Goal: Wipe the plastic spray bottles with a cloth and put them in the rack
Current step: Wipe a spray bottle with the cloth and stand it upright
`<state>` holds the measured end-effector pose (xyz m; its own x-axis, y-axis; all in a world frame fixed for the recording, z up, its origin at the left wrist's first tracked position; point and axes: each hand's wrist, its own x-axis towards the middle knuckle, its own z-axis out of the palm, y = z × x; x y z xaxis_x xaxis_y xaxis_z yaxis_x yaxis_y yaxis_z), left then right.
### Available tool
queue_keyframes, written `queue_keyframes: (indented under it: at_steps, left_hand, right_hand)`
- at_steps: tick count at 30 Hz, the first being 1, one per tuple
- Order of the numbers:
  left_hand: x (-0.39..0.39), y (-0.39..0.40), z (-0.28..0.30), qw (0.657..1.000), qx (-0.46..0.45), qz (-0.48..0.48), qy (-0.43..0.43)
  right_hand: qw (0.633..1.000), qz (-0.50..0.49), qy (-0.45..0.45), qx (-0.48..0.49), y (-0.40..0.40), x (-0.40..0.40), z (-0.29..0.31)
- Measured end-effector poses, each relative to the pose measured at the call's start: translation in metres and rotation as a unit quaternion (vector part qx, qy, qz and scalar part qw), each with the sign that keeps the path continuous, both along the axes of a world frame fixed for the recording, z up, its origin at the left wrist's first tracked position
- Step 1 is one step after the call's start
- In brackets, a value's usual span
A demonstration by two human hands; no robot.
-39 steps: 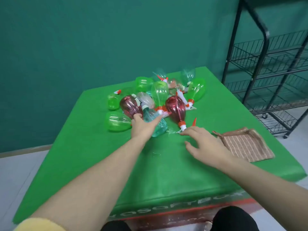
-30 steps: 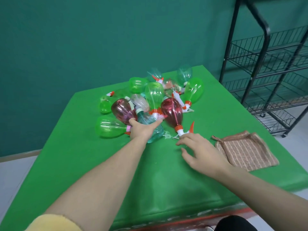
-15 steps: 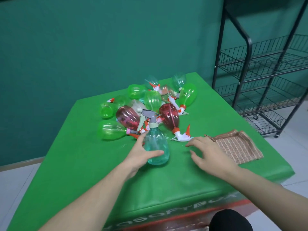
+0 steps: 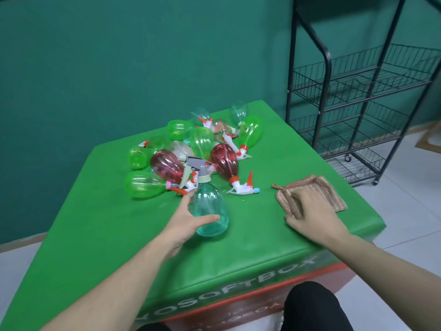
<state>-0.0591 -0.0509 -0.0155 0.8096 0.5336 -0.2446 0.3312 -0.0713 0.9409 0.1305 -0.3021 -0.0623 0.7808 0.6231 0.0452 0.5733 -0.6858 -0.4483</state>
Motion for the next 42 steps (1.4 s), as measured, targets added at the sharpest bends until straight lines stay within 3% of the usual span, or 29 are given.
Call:
queue_keyframes:
  at_steps: [4,8,11,15,21,25,26,28,36,40,42]
  left_hand:
    - [0.004,-0.003,-0.003,1.000,0.017,-0.003,0.005]
    - [0.008,-0.008,-0.006,0.999,0.033,0.001,0.014]
    - [0.009,-0.010,-0.007,0.999,0.039,0.005,0.010]
    - [0.007,-0.011,-0.007,0.999,0.034,0.007,0.021]
    - [-0.004,-0.011,-0.002,0.998,0.045,0.021,0.027]
    - [-0.016,-0.011,0.003,0.998,0.048,0.029,0.024]
    - [-0.020,-0.010,0.004,0.998,0.047,0.031,0.025]
    - [-0.028,-0.006,0.004,0.998,0.051,0.037,0.027]
    - [-0.056,0.021,-0.005,0.988,0.132,0.068,0.031]
    - [-0.062,0.029,-0.014,0.980,0.182,0.076,0.033]
    - [-0.063,0.031,-0.019,0.973,0.214,0.079,0.039]
  right_hand:
    - [0.998,-0.001,-0.033,-0.049,-0.006,0.006,0.003]
    - [0.999,-0.029,-0.029,-0.036,-0.005,0.010,0.007]
    - [0.993,-0.090,0.019,0.073,-0.004,0.012,0.013]
    - [0.951,-0.157,0.112,0.242,0.000,0.004,0.027]
    - [0.856,-0.230,0.293,0.358,0.027,-0.004,0.053]
    - [0.693,-0.194,0.537,0.440,0.043,-0.025,0.071]
    - [0.664,-0.187,0.569,0.448,0.046,-0.029,0.073]
    - [0.639,-0.178,0.599,0.448,0.054,-0.038,0.074]
    - [0.661,-0.152,0.580,0.452,0.096,-0.073,0.070]
    - [0.710,-0.138,0.536,0.435,0.122,-0.088,0.069]
    - [0.716,-0.130,0.528,0.437,0.135,-0.094,0.069]
